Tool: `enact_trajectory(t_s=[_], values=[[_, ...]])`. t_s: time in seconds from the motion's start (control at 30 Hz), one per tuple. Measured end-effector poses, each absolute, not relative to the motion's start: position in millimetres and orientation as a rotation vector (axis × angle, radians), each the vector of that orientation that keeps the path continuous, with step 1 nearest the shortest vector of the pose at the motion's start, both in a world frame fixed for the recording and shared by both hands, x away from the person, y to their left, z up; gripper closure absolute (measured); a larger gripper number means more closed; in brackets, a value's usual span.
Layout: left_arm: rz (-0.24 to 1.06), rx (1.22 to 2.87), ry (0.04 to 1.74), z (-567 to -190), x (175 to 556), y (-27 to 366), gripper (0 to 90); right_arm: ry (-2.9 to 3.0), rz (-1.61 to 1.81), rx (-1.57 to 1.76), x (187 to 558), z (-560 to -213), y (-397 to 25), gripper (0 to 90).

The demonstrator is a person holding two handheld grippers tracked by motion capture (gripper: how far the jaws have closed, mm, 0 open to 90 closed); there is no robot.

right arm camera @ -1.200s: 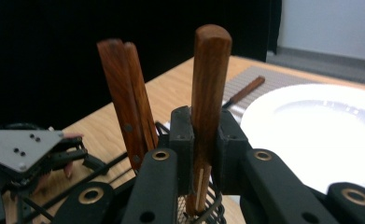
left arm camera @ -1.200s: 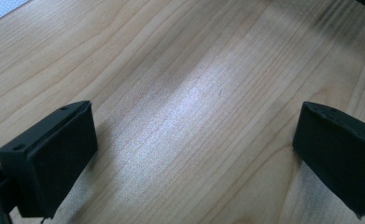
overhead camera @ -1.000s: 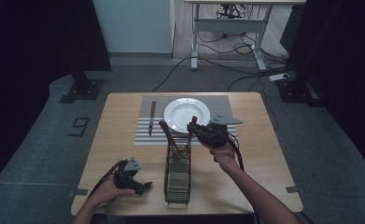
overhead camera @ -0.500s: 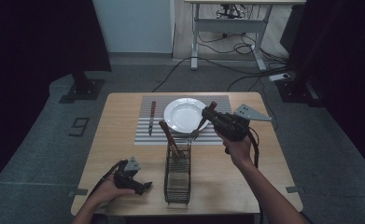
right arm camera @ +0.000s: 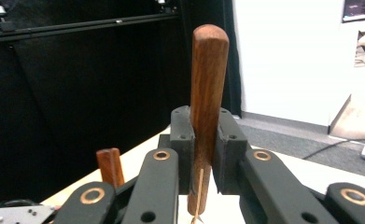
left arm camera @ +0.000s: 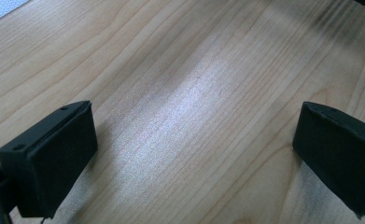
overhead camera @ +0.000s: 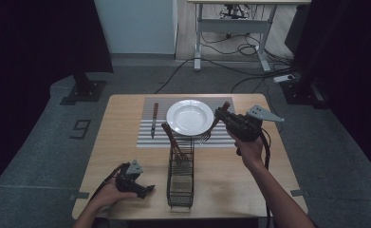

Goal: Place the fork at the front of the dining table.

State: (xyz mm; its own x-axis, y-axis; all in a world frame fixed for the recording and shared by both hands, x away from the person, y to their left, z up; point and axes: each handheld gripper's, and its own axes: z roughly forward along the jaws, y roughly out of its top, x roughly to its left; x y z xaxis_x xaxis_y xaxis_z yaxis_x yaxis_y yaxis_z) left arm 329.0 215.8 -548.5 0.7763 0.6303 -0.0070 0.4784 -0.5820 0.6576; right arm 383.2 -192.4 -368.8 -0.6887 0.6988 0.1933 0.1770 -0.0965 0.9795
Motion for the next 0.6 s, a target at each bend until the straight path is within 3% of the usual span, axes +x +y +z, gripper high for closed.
enact_trajectory(t_s=[0.6], values=[[0.299, 2.305, 0.821, -548, 329, 216, 0.0, 1.791, 1.700, 1.097, 399, -388, -226, 80.4]])
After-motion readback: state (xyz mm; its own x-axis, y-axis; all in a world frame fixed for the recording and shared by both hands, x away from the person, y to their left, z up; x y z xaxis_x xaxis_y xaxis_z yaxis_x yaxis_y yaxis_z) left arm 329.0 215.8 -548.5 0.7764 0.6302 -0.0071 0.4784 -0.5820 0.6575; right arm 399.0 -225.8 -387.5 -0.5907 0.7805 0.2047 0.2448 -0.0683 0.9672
